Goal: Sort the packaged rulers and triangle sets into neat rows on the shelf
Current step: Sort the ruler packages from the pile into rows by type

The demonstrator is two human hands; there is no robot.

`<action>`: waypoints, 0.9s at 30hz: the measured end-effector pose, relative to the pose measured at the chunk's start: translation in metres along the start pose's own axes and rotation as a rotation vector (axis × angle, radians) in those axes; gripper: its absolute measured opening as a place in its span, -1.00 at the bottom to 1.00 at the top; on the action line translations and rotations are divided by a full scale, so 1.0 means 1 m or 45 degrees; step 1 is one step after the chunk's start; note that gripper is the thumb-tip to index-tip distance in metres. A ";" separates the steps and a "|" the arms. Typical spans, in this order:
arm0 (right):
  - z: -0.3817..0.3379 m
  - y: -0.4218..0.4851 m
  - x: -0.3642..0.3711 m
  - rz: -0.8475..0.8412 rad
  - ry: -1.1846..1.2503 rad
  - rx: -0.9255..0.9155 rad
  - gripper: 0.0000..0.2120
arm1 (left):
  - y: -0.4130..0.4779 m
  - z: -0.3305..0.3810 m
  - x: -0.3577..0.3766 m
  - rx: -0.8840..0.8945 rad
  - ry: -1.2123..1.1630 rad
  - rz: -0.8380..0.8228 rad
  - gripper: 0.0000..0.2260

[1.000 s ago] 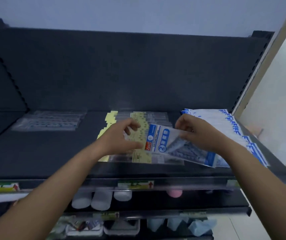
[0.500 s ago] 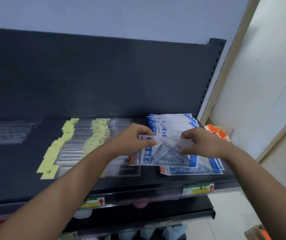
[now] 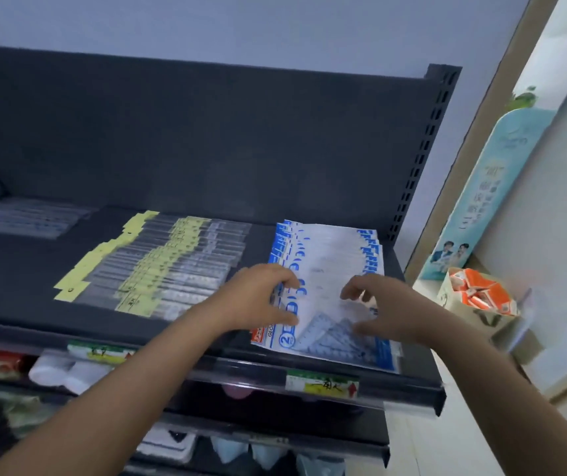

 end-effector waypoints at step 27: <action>-0.568 0.180 0.012 0.364 -0.146 -0.641 -0.20 | -0.348 -0.339 -0.360 -0.930 0.794 0.638 -0.12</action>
Point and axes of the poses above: each hand's wrist, its own y-axis towards the middle knuckle, its own x-axis out of the palm, z = x × y, the point moved 10 cm from there along y, towards the middle knuckle, and after that the axes turned 12 degrees about -y, right-handed, at the moved point
